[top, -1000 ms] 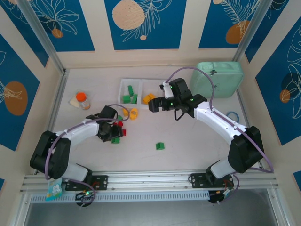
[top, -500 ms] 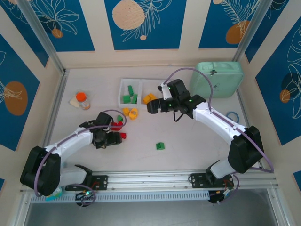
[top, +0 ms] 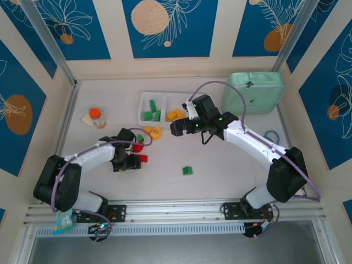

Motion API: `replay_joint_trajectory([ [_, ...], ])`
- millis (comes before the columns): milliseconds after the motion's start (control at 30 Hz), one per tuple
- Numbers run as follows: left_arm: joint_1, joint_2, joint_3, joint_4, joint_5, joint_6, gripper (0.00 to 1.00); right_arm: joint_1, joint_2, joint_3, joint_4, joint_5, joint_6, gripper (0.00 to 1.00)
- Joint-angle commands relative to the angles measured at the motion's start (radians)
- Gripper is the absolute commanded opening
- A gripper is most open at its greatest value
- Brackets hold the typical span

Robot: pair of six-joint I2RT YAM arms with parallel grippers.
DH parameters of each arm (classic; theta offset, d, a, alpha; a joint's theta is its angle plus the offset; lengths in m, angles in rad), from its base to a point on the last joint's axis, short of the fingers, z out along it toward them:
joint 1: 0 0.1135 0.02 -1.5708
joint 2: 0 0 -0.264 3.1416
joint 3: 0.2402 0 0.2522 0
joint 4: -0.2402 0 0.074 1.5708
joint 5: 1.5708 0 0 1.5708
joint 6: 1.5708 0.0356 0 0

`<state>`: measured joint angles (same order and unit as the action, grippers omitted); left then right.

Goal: Sort the legos into containers by color
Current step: Pick up the lego from the middle-left of the table.

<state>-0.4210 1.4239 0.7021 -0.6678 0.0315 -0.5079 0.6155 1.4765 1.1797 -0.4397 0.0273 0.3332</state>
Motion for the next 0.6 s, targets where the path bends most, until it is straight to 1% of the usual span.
replay_joint_trajectory([
  [0,-0.005,0.097,0.022,0.144,0.073,0.042,0.51,0.008,0.011,0.01,-0.021,0.018,-0.007,0.97],
  [67,-0.005,0.134,0.019,0.157,0.095,0.037,0.44,0.009,0.014,0.011,-0.023,0.016,-0.009,0.97],
  [100,-0.005,0.147,0.013,0.164,0.102,0.029,0.43,0.009,0.017,0.014,-0.026,0.017,-0.009,0.97],
  [233,-0.005,0.145,-0.027,0.193,0.108,0.006,0.42,0.009,0.026,0.02,-0.031,0.023,-0.019,0.97],
  [367,-0.005,0.091,-0.049,0.195,0.102,-0.004,0.42,0.009,0.043,0.029,-0.03,0.02,-0.02,0.97],
  [567,-0.005,-0.023,-0.039,0.153,0.039,-0.01,0.42,0.017,0.063,0.039,-0.027,0.015,-0.018,0.97],
])
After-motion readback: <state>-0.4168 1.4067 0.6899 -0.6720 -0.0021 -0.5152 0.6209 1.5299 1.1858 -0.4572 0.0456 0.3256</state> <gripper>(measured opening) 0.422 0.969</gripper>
